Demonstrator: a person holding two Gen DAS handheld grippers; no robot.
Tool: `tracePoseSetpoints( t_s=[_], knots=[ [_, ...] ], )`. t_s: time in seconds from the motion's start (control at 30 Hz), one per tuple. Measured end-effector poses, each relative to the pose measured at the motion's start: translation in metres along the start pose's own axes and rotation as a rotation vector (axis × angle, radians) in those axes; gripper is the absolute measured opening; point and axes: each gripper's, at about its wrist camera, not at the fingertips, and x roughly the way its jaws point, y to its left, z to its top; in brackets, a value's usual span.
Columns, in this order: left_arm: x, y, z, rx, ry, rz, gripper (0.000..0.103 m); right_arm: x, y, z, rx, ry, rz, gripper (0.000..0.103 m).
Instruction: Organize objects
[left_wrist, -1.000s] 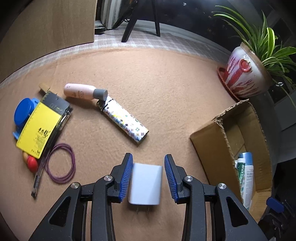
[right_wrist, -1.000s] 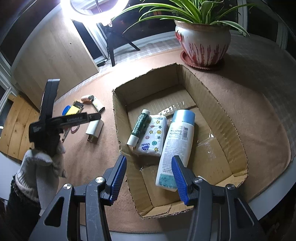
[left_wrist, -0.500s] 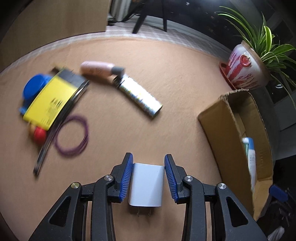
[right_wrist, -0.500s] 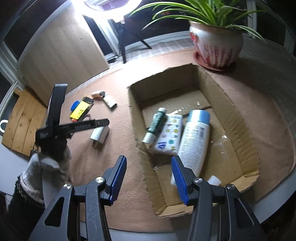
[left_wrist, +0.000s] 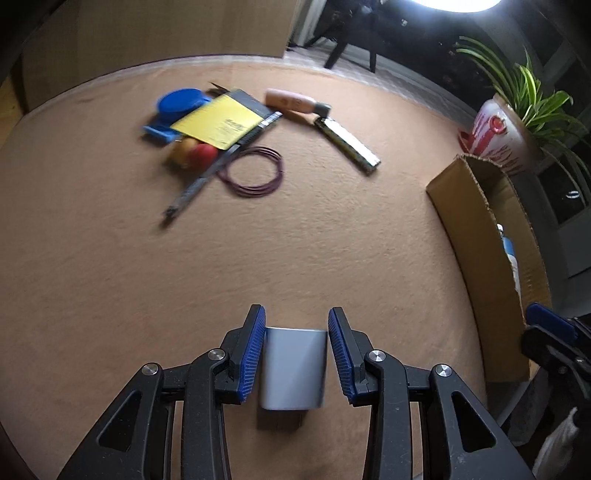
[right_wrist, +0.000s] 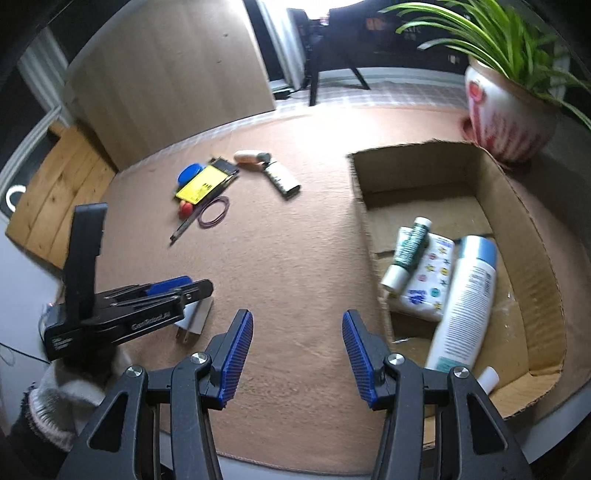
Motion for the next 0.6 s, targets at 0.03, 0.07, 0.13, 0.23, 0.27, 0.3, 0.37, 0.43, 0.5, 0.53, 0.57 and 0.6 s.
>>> tracePoseSetpoints(
  t_s=[0.03,0.07,0.13,0.23,0.27,0.3,0.37,0.43,0.5,0.53,0.57,0.6],
  knots=[
    [-0.005,0.004,-0.002,0.001,-0.01,0.003,0.038,0.002,0.005,-0.001,-0.007,0.001,-0.004,0.047],
    [-0.01,0.007,-0.004,0.008,-0.014,0.002,0.039,0.004,0.01,-0.001,-0.014,0.004,-0.005,0.047],
    [-0.016,0.013,-0.01,0.015,-0.006,-0.012,0.039,0.009,0.02,-0.003,-0.024,0.011,0.002,0.047],
    [-0.02,0.023,-0.016,0.029,0.009,-0.036,0.039,0.015,0.031,-0.005,-0.033,0.022,0.011,0.047],
    [-0.021,0.027,-0.019,0.032,0.015,-0.047,0.04,0.018,0.036,-0.005,-0.036,0.027,0.015,0.047],
    [-0.02,0.028,-0.022,0.038,0.021,-0.052,0.041,0.02,0.04,-0.006,-0.039,0.031,0.019,0.047],
    [-0.02,0.032,-0.026,0.047,0.03,-0.063,0.043,0.025,0.047,-0.007,-0.042,0.038,0.027,0.047],
    [-0.02,0.034,-0.029,0.046,0.04,-0.073,0.047,0.031,0.053,-0.008,-0.042,0.048,0.034,0.047],
    [-0.02,0.034,-0.031,0.054,0.044,-0.072,0.052,0.039,0.058,-0.007,-0.044,0.059,0.05,0.047],
    [-0.02,0.034,-0.032,0.057,0.044,-0.069,0.053,0.042,0.061,-0.006,-0.049,0.061,0.052,0.047],
    [-0.02,0.034,-0.032,0.064,0.045,-0.073,0.053,0.047,0.063,-0.006,-0.054,0.067,0.052,0.047],
    [-0.02,0.034,-0.032,0.07,0.048,-0.075,0.054,0.053,0.064,-0.005,-0.054,0.078,0.053,0.047]
  ],
)
